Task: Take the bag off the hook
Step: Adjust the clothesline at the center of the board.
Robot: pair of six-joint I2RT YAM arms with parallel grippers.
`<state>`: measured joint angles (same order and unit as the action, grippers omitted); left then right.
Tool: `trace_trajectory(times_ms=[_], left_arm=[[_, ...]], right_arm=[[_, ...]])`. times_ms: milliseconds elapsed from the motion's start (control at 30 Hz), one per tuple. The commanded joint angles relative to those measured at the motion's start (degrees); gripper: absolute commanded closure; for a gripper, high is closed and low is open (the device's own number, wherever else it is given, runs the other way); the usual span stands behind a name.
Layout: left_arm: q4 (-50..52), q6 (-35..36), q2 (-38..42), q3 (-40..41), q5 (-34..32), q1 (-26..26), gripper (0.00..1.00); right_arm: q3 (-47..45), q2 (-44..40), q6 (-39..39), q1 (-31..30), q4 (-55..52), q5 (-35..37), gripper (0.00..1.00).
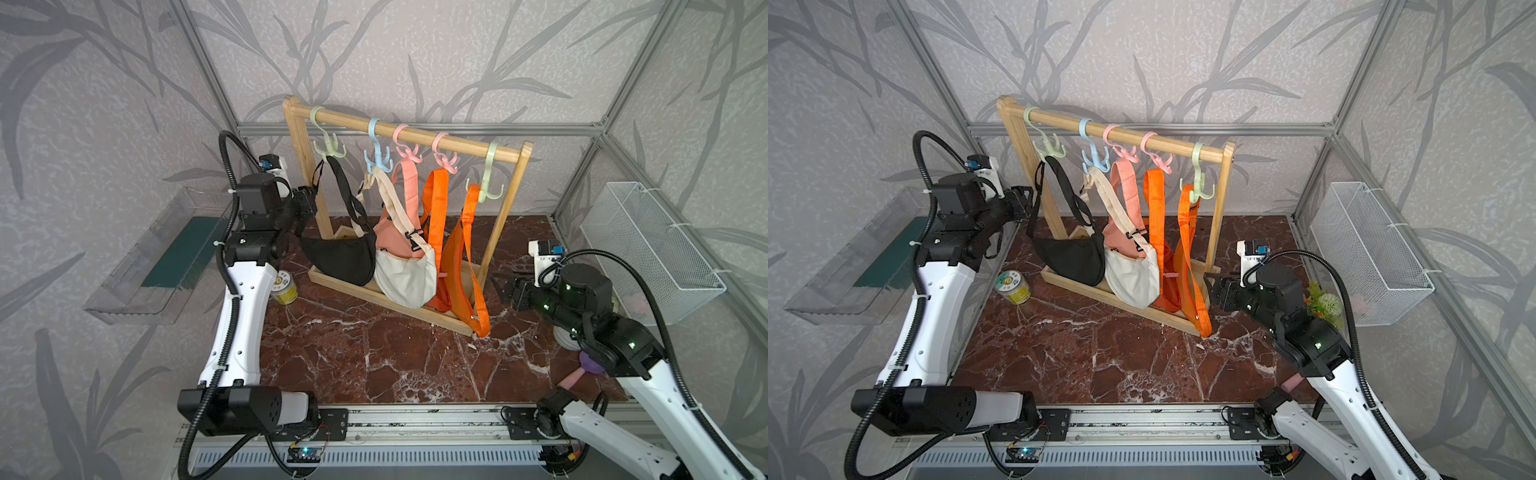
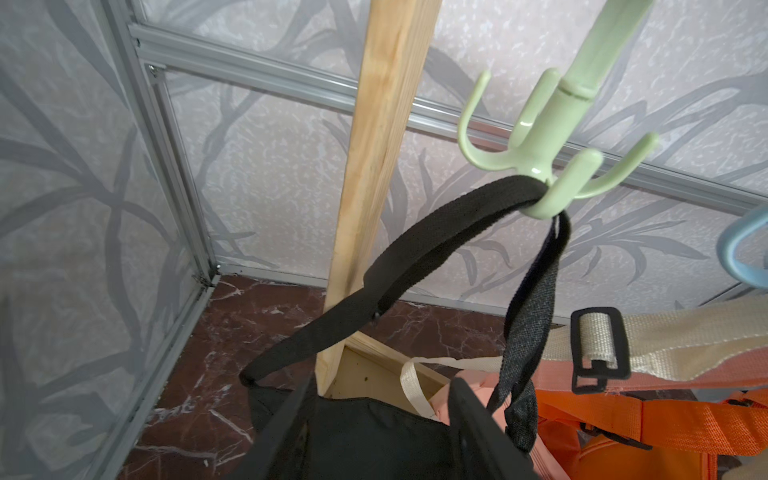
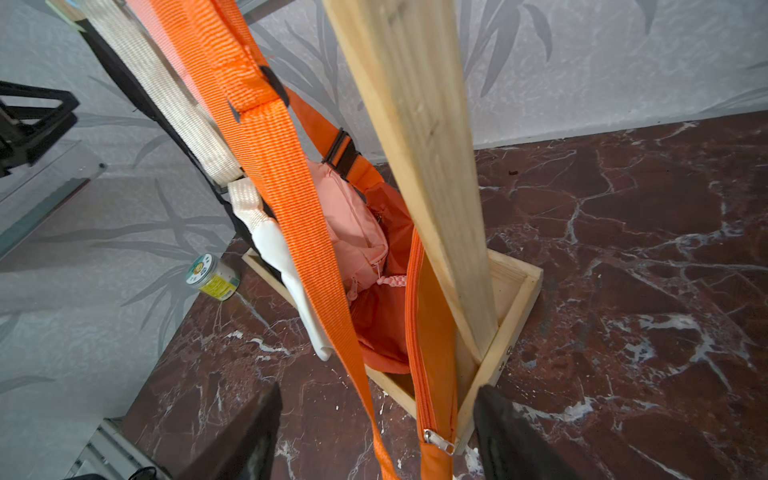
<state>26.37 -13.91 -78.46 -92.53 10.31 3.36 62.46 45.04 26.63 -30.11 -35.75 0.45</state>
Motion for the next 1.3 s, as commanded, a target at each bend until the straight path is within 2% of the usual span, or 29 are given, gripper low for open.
trace_trajectory(times_ms=[0, 167, 333, 533, 600, 667, 867, 1067, 1267], left_arm=[[-0.3, -4.6, 0.6, -2.4, 3.9, 0.7, 0.47], [2.1, -5.5, 2.5, -3.5, 2.1, 0.8, 0.45], [7.0, -4.5, 3.1, -6.9, -0.7, 0.9, 0.45], [10.4, -4.1, -0.6, -11.6, -1.4, 1.5, 0.46], [11.5, -2.9, -2.6, -13.7, -0.6, 2.3, 0.45], [11.8, -2.9, -4.9, -16.4, 1.0, 3.8, 0.45], [10.8, -5.0, -13.7, -24.6, 6.0, 6.8, 0.43], [13.0, -4.9, -23.5, -35.6, 10.1, 7.7, 0.39], [11.9, -3.7, -26.0, -37.3, 13.1, 7.8, 0.39]], right_arm=[[2.6, 0.0, 0.7, -0.6, -4.4, -0.1, 0.27], [6.5, 2.4, -3.9, -0.9, -8.4, -1.7, 0.28], [6.8, 1.0, -4.2, -1.4, -8.7, -2.6, 0.32], [4.9, -1.7, -6.5, -1.7, -8.9, -1.0, 0.34], [3.2, -2.4, -6.3, -1.8, -7.4, -0.5, 0.34], [1.2, -2.6, -6.3, -1.7, -4.4, -0.7, 0.39], [-1.2, 1.8, -6.5, -2.3, 3.1, -0.4, 0.39], [0.9, 8.7, -8.2, -3.5, 8.5, 5.4, 0.37], [3.2, 13.0, -12.2, -3.5, 12.0, 12.0, 0.36]])
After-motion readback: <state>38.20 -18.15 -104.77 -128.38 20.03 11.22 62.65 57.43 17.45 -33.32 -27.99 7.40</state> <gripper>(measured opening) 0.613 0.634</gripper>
